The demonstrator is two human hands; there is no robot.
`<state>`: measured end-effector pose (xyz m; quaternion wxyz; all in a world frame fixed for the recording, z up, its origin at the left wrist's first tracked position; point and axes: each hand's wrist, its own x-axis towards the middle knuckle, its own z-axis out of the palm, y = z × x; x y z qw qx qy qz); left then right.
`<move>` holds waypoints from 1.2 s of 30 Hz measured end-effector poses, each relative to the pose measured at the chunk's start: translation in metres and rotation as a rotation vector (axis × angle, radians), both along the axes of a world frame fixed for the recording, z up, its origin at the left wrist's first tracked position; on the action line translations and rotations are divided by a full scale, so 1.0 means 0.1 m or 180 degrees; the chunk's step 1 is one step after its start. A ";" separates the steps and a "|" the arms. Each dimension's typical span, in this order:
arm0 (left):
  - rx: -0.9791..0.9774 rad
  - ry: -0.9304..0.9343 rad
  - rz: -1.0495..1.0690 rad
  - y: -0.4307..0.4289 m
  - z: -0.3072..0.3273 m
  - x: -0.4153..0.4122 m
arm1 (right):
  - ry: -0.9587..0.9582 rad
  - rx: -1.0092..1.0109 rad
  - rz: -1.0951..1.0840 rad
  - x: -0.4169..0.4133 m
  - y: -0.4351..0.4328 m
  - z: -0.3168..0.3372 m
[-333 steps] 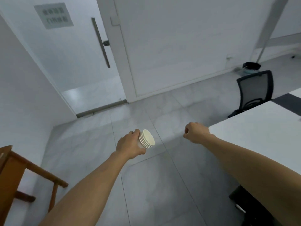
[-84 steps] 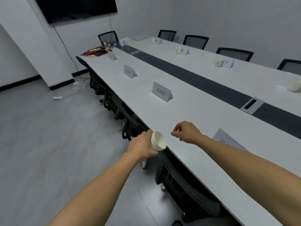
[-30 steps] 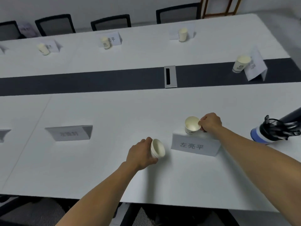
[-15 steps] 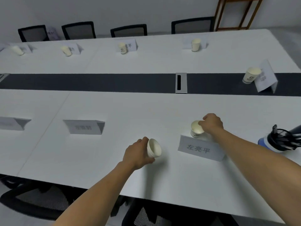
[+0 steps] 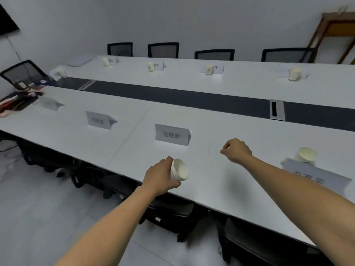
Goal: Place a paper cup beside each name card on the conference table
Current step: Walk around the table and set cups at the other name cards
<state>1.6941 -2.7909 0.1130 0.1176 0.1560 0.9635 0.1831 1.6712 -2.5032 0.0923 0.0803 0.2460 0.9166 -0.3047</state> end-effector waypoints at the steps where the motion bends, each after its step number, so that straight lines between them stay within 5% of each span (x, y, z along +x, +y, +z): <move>1: -0.0013 0.0043 0.0027 -0.19 0.03 0.00 | 0.0004 -0.0018 0.0081 -0.01 -0.20 0.02; 11: 0.0045 0.0266 0.0424 -1.85 0.25 -0.07 | 0.0176 -0.0118 0.0919 -0.38 -2.17 0.24; 20: -0.0019 0.0241 0.0427 -2.33 0.13 -0.82 | 0.0161 -0.0204 0.1217 -1.20 -2.72 0.09; 28: 0.0112 0.0288 0.0397 -2.58 0.20 -1.86 | 0.0048 -0.1254 0.1052 -2.14 -3.14 0.20; 36: 0.0278 0.0323 -0.0041 -2.77 0.14 -2.63 | -0.0055 -0.1564 0.1060 -2.64 -3.56 0.26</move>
